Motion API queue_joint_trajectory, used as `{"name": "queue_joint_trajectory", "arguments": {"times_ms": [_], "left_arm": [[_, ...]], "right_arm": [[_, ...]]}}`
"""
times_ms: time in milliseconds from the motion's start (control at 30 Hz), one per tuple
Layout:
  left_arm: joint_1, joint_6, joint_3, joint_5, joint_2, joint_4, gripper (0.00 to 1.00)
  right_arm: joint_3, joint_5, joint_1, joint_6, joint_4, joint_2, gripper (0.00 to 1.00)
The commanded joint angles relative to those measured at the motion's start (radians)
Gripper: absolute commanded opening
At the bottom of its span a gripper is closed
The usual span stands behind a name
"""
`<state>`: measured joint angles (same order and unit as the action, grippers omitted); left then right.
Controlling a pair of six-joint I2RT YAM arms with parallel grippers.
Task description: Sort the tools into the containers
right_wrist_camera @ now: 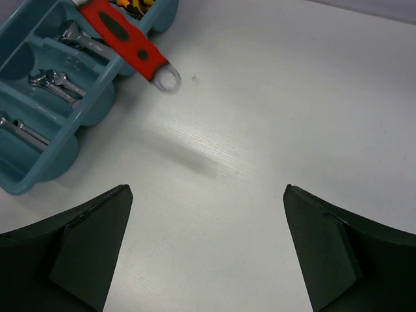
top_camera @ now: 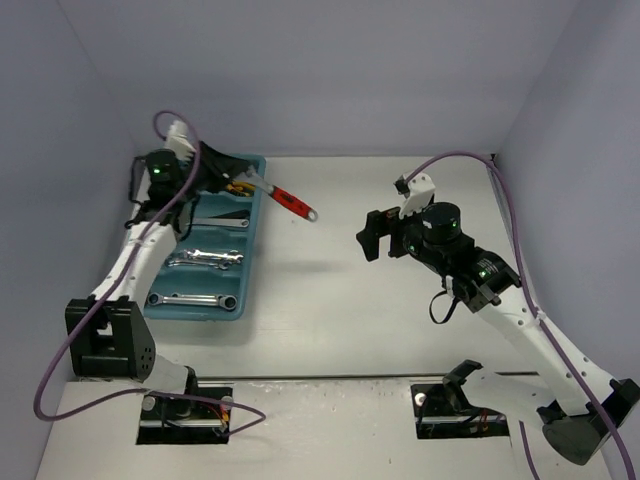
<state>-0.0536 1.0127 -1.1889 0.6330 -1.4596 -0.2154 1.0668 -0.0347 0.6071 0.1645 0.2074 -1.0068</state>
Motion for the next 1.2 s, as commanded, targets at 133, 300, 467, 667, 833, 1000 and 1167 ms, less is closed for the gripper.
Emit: {"name": "queue_joint_trajectory", "arguments": {"times_ms": [133, 300, 467, 667, 833, 1000, 1167], "left_arm": [[0.312, 0.046, -0.120, 0.063, -0.022, -0.098, 0.00], [0.368, 0.025, -0.163, 0.063, -0.101, -0.098, 0.00], [0.383, 0.016, -0.205, 0.074, -0.222, -0.098, 0.00], [0.384, -0.017, -0.211, 0.090, -0.310, -0.098, 0.00], [0.385, -0.041, -0.198, 0.093, -0.367, -0.098, 0.00], [0.385, -0.058, -0.193, 0.114, -0.421, -0.098, 0.03], [0.385, -0.101, -0.166, 0.095, -0.434, -0.083, 0.39]], "right_arm": [[-0.052, 0.019, -0.009, 0.034, -0.019, 0.031, 1.00], [-0.079, 0.000, -0.008, 0.042, -0.020, 0.030, 1.00], [-0.097, -0.005, -0.009, 0.037, -0.020, 0.031, 1.00], [-0.100, 0.000, -0.011, 0.028, -0.019, 0.019, 1.00], [-0.096, 0.004, -0.013, 0.018, -0.016, 0.002, 1.00], [-0.088, -0.002, -0.013, 0.013, -0.017, -0.018, 1.00], [-0.090, -0.005, -0.015, 0.012, -0.017, -0.029, 1.00]]}}
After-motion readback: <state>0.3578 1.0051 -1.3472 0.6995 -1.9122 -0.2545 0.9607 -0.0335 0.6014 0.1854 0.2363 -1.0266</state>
